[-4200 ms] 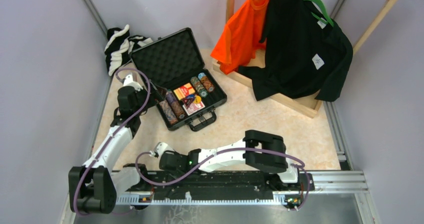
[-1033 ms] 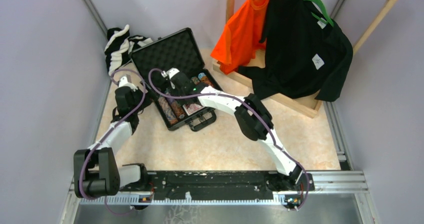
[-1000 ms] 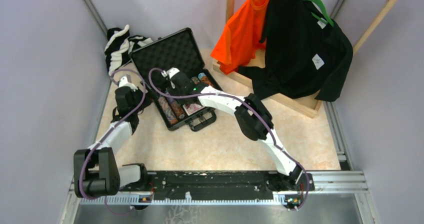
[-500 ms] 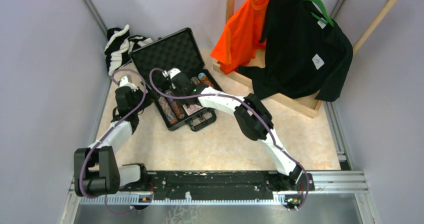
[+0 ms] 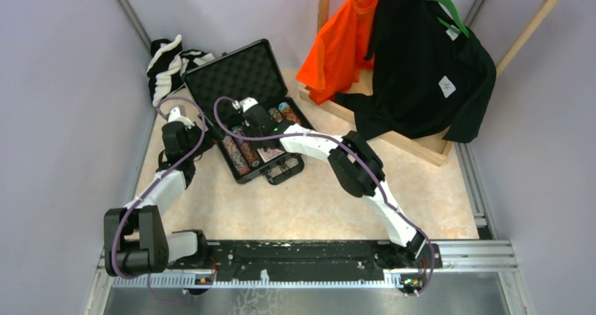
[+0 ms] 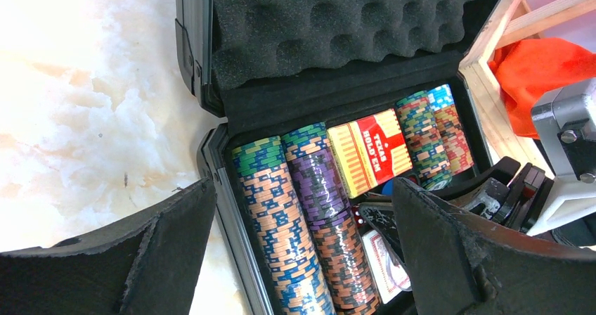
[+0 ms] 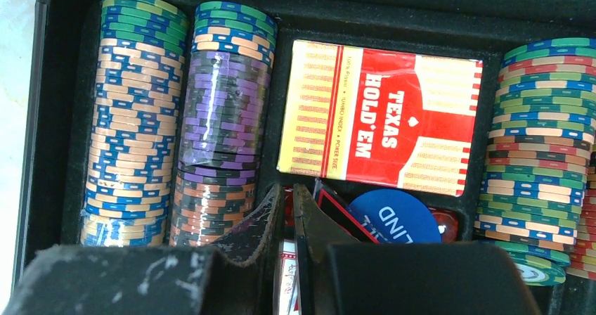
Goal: Pack up texas hold em set
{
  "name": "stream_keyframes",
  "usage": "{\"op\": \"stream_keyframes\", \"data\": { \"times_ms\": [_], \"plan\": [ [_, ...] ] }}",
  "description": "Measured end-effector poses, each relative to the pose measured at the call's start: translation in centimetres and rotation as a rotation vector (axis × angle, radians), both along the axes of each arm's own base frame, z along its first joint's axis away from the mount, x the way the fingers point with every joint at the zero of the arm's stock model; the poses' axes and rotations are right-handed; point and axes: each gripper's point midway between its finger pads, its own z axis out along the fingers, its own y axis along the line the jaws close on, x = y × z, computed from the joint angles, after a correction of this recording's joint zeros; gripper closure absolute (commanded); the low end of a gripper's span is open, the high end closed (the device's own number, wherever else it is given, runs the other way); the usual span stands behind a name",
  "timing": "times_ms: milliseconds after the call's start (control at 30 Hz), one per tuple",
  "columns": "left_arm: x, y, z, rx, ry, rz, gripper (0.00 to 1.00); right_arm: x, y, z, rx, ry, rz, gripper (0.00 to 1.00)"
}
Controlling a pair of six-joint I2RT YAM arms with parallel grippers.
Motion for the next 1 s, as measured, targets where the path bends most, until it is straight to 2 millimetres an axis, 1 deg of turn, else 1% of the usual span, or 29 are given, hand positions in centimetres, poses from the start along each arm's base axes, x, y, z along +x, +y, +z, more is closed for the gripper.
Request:
{"op": "stream_keyframes", "data": {
  "times_ms": [133,233,267,300,367,400,467,533,567,600,667,733,767,800,833,900,933,1000],
  "plan": [
    [0.0,-0.1,-0.1,-0.003,0.002,-0.007,0.01,0.0,-0.1,0.0,0.006,-0.005,0.000,0.89],
    [0.0,-0.2,-0.1,-0.005,0.003,-0.012,0.01,-0.4,-0.5,0.5,0.013,-0.011,0.002,0.83],
    [-0.1,-0.3,-0.1,-0.006,0.003,-0.015,0.01,-0.5,-0.6,0.8,0.016,-0.013,0.002,0.78],
    [-0.1,-0.3,-0.1,-0.006,0.003,-0.017,0.01,-0.5,-0.7,1.4,0.024,-0.020,0.003,0.69],
    [-0.1,-0.3,-0.1,-0.004,0.003,-0.020,0.01,-0.4,-0.6,3.0,0.050,-0.045,0.005,0.49],
    [-0.1,-0.3,-0.1,-0.003,0.003,-0.020,0.01,-0.3,-0.6,3.8,0.064,-0.059,0.001,0.41],
    [-0.1,-0.3,0.1,-0.002,-0.002,-0.016,0.03,-0.3,-1.0,5.8,0.097,-0.098,-0.010,0.36],
    [-0.2,-0.3,0.6,0.003,-0.019,-0.014,0.05,-0.5,-1.8,7.7,0.131,-0.139,-0.023,0.24],
    [-0.4,-0.5,1.0,0.006,-0.034,-0.015,0.05,-0.7,-2.4,8.8,0.151,-0.157,-0.035,0.20],
    [-0.5,-0.6,1.4,0.008,-0.049,-0.017,0.05,-0.8,-3.2,9.6,0.170,-0.174,-0.049,0.18],
    [-0.7,-1.3,2.2,0.011,-0.074,-0.035,0.03,-1.2,-4.6,10.8,0.206,-0.196,-0.073,0.17],
    [-0.8,-2.6,2.8,0.020,-0.091,-0.065,0.02,-1.6,-6.8,11.5,0.240,-0.204,-0.108,0.31],
    [-0.9,-3.2,2.9,0.024,-0.093,-0.078,0.02,-1.5,-8.3,11.5,0.247,-0.203,-0.139,0.32],
    [-1.1,-3.9,3.0,0.033,-0.093,-0.094,0.02,-1.1,-9.5,11.4,0.246,-0.200,-0.167,0.31],
    [-1.3,-4.4,3.2,0.043,-0.097,-0.105,0.01,-0.4,-11.1,11.2,0.245,-0.191,-0.211,0.28],
    [-1.5,-5.0,3.9,0.050,-0.105,-0.121,0.02,1.4,-14.1,10.4,0.223,-0.180,-0.290,0.28],
    [-1.5,-5.0,4.7,0.054,-0.120,-0.120,0.02,2.2,-15.5,9.9,0.204,-0.174,-0.323,0.31],
    [-1.5,-5.0,5.3,0.056,-0.134,-0.116,0.02,3.5,-18.3,9.0,0.157,-0.163,-0.384,0.39]
  ]
}}
